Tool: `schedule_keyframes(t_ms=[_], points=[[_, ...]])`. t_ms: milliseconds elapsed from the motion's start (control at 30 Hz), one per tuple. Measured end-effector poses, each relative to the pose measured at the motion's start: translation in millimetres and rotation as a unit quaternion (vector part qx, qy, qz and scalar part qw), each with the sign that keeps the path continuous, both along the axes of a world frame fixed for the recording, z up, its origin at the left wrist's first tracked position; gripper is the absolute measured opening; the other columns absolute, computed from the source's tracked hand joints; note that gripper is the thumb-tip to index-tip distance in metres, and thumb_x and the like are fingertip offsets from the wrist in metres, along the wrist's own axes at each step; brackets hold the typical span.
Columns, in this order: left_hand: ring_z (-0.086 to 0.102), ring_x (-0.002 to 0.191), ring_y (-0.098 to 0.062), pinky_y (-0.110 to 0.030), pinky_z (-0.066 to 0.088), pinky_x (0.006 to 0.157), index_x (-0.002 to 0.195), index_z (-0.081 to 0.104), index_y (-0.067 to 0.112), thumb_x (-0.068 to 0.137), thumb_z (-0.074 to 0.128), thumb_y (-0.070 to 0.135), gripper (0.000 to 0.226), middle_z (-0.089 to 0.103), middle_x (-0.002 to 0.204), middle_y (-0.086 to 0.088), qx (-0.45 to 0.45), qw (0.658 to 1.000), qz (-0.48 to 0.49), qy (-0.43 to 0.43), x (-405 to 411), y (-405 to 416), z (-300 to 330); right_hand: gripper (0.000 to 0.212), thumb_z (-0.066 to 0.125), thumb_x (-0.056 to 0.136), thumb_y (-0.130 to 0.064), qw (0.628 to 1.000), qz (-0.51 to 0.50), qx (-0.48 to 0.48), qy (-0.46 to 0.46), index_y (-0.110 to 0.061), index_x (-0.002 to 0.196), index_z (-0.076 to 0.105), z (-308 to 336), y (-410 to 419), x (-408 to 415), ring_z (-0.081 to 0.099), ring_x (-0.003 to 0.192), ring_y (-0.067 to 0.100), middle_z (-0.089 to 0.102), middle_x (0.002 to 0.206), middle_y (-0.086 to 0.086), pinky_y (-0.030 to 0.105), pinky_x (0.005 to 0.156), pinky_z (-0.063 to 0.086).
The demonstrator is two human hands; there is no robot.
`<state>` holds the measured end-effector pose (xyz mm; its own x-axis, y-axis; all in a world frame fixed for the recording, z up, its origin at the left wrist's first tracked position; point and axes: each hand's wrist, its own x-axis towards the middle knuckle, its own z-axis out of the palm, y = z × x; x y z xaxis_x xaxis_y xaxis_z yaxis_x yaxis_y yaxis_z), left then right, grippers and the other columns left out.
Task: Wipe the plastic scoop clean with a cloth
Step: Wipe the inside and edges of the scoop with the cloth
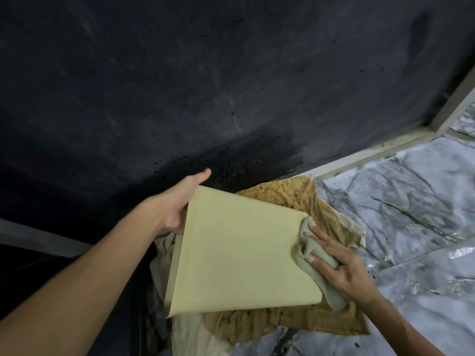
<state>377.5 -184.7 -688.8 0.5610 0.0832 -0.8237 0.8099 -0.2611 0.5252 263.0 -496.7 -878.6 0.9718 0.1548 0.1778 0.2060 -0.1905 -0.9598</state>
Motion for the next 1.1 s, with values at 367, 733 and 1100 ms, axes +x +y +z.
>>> schedule_keyframes(t_ms=[367, 733, 1100], points=[[0.074, 0.079, -0.032, -0.032, 0.058, 0.061, 0.123, 0.062, -0.002, 0.094, 0.066, 0.035, 0.047, 0.076, 0.096, -0.019, 0.0, 0.986, 0.085, -0.141, -91, -19, 40, 0.052, 0.051, 0.096, -0.04, 0.985, -0.095, -0.133, -0.062, -0.018, 0.143, 0.051, 60, 43, -27, 0.025, 0.148, 0.018, 0.042, 0.153, -0.004, 0.048, 0.117, 0.022], [0.062, 0.119, 0.007, -0.02, 0.046, 0.102, 0.13, 0.06, 0.035, 0.086, 0.075, 0.024, 0.048, 0.072, 0.121, 0.028, -0.015, 0.962, 0.002, -0.274, -222, -51, 39, 0.047, 0.04, 0.101, -0.047, 0.99, -0.122, 0.052, -0.052, -0.025, 0.141, 0.051, 123, 43, -59, 0.052, 0.128, 0.002, 0.055, 0.141, -0.017, 0.029, 0.105, 0.042], [0.055, 0.1, 0.027, 0.006, 0.041, 0.077, 0.136, 0.046, 0.027, 0.068, 0.077, 0.008, 0.078, 0.054, 0.107, 0.055, 0.082, 0.931, -0.025, -0.356, -224, -45, 9, 0.038, 0.038, 0.095, -0.066, 0.974, -0.171, 0.142, -0.041, -0.058, 0.128, 0.054, 171, 23, -85, 0.055, 0.114, -0.015, 0.061, 0.122, -0.038, 0.004, 0.089, 0.041]])
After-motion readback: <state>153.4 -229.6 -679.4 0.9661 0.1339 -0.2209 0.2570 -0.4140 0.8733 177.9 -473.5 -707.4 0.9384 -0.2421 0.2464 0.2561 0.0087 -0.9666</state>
